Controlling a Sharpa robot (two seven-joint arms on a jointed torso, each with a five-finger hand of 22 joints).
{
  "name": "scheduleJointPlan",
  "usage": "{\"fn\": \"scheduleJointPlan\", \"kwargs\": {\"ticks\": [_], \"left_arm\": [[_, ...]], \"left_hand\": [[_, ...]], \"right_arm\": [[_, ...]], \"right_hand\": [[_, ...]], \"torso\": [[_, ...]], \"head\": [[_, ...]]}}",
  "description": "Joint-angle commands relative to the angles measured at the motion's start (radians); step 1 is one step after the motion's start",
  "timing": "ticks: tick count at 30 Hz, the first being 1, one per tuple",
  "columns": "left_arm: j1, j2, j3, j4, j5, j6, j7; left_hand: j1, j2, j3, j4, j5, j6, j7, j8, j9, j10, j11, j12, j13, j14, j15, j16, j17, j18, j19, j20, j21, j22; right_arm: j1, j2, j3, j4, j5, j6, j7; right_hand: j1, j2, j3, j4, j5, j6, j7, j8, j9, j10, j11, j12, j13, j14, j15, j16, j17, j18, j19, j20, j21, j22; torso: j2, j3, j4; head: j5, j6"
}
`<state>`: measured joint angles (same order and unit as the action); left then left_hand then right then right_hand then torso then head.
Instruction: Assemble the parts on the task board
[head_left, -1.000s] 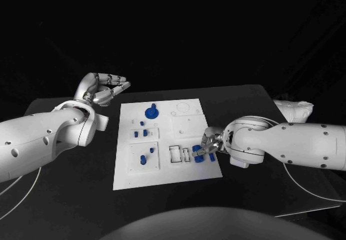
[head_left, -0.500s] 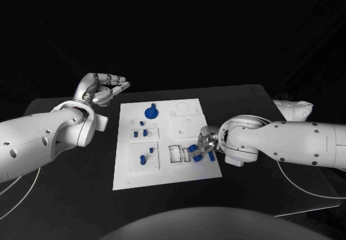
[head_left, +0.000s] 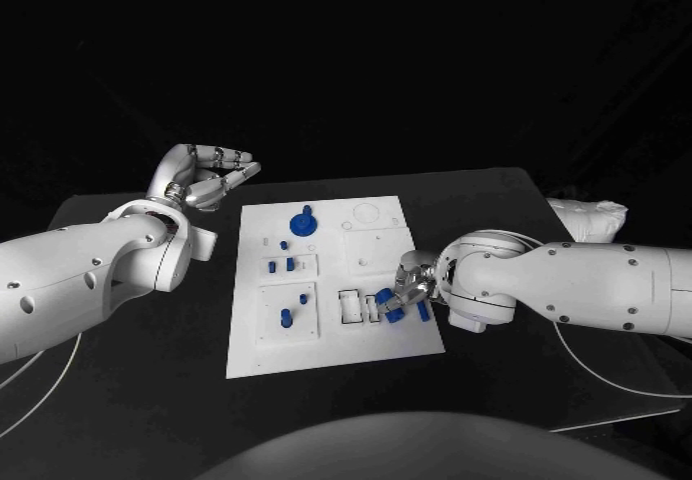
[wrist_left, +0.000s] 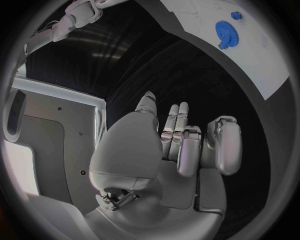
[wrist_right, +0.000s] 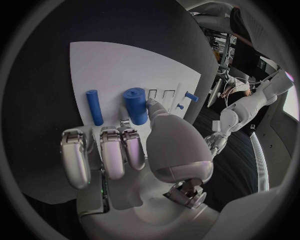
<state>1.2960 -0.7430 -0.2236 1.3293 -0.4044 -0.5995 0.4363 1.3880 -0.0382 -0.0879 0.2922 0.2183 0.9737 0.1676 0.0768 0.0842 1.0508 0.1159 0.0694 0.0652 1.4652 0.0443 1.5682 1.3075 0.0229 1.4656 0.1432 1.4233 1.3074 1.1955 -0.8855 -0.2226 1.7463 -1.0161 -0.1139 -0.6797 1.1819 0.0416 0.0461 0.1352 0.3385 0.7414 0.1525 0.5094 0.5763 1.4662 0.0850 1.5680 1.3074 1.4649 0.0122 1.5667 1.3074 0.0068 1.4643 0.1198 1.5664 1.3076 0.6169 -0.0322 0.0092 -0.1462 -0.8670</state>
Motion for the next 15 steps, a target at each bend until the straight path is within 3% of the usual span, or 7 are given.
{"fn": "scheduleJointPlan", "kwargs": {"ticks": [1,4,9,15], "left_arm": [[0.001,0.001,0.001,0.003,0.001,0.014,0.007],[0.001,0.002,0.001,0.002,0.001,0.015,0.007],[0.001,0.003,0.001,0.001,0.001,0.015,0.007],[0.001,0.004,0.001,0.000,0.001,0.015,0.007]], "left_hand": [[0.002,0.006,0.000,0.001,-0.001,0.004,0.000,-0.005,-0.002,-0.004,0.001,-0.004,-0.001,0.106,0.003,0.003,0.263,0.012,0.014,0.004,-0.003,0.218],[0.002,0.006,0.000,0.001,-0.001,0.004,0.000,-0.005,-0.002,-0.004,0.001,-0.004,-0.001,0.106,0.003,0.003,0.263,0.012,0.014,0.004,-0.003,0.218],[0.002,0.006,0.000,0.001,-0.001,0.004,0.000,-0.005,-0.002,-0.004,0.001,-0.004,-0.001,0.106,0.003,0.003,0.263,0.012,0.014,0.004,-0.003,0.218],[0.002,0.006,0.000,0.001,-0.001,0.004,0.000,-0.005,-0.002,-0.004,0.001,-0.004,-0.001,0.106,0.003,0.003,0.263,0.012,0.014,0.004,-0.003,0.218]], "right_arm": [[-0.017,0.008,-0.013,-0.006,0.003,0.041,-0.049],[-0.017,0.013,-0.013,-0.011,0.002,0.050,-0.052],[-0.017,0.014,-0.013,-0.014,0.004,0.049,-0.055],[-0.017,0.010,-0.013,-0.012,0.036,0.015,-0.042]], "right_hand": [[-0.014,-0.007,0.002,-0.001,-0.007,-0.001,0.011,-0.085,-0.168,0.105,0.006,0.003,0.263,0.106,0.003,0.004,0.263,-0.007,0.107,0.000,0.004,0.263],[-0.019,-0.008,0.011,-0.004,0.012,-0.001,0.014,-0.104,-0.178,0.105,0.009,0.003,0.263,0.106,0.006,0.004,0.263,-0.007,0.107,0.002,0.004,0.263],[0.014,0.005,0.080,-0.039,0.161,0.026,0.011,-0.140,-0.202,0.105,0.007,0.003,0.263,0.106,0.006,0.004,0.263,-0.007,0.107,0.004,0.004,0.263],[0.045,-0.008,0.175,-0.091,0.249,0.088,0.000,-0.164,-0.223,0.105,-0.002,0.003,0.263,0.106,0.002,0.004,0.263,-0.007,0.107,0.001,0.004,0.263]], "torso": [[0.000,-0.0004,0.0002],[0.000,-0.0005,0.0004],[0.000,0.0001,-0.0001],[0.000,0.0005,-0.0002]], "head": [[-0.002,-0.001],[-0.002,-0.001],[-0.001,0.000],[0.001,0.001]]}}
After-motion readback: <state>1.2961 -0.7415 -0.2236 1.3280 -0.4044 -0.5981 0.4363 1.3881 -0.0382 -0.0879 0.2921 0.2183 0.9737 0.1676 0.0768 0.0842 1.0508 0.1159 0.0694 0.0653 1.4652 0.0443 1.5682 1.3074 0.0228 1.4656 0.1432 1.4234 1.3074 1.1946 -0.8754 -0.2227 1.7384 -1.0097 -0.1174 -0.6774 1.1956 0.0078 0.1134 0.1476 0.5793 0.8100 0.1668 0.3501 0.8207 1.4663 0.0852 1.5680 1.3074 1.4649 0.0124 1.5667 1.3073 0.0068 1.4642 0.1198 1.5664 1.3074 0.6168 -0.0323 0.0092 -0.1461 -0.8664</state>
